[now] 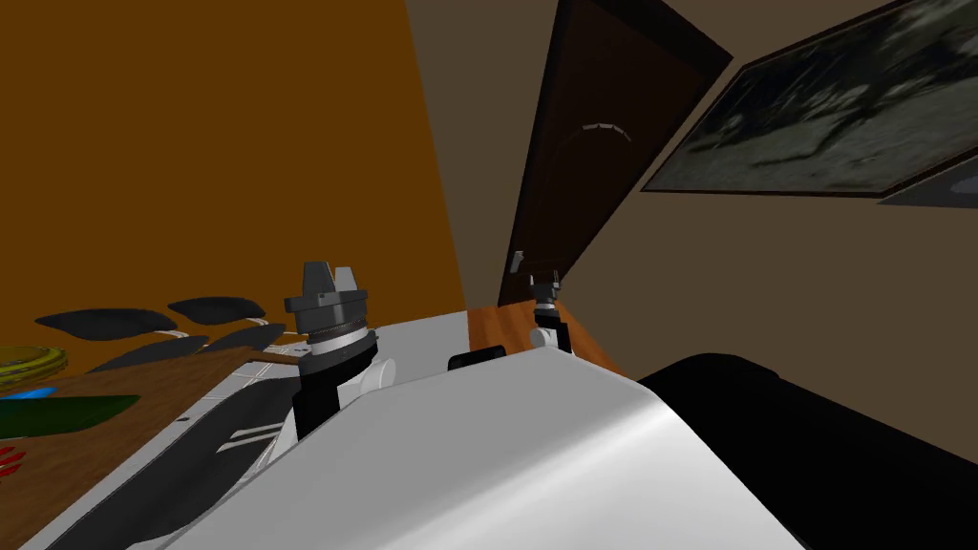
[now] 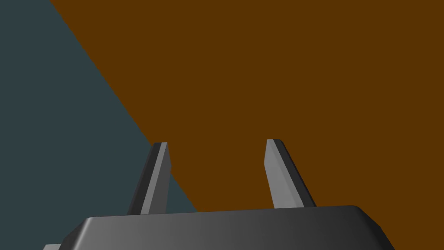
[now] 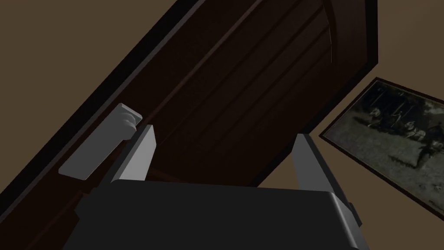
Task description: Pull the door open
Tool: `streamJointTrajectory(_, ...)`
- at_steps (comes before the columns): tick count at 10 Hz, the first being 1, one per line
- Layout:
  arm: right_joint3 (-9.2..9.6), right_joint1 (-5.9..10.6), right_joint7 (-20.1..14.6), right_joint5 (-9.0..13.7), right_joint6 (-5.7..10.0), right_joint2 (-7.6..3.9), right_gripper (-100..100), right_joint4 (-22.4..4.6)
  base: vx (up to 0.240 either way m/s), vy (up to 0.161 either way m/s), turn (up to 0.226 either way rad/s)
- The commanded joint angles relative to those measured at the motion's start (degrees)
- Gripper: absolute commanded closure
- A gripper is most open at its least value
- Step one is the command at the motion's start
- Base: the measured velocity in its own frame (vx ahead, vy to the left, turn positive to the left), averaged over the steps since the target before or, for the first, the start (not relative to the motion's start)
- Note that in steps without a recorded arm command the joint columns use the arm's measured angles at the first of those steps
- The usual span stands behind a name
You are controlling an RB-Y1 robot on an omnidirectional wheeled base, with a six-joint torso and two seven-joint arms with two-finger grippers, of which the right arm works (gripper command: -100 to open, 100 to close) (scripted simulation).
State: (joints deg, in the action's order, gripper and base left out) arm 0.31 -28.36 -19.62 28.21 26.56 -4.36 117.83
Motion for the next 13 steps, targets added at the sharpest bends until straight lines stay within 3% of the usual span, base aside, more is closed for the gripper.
streamJointTrajectory(1, -0.07, 0.03, -1.7, 2.3, 0.25, -0.70, -100, -1.4, 0.066, -0.132, 0.174)
streamJointTrajectory(13, 0.71, 0.65, -12.2, 18.3, 2.60, -4.09, -100, -11.8, 0.037, -0.129, 0.204)
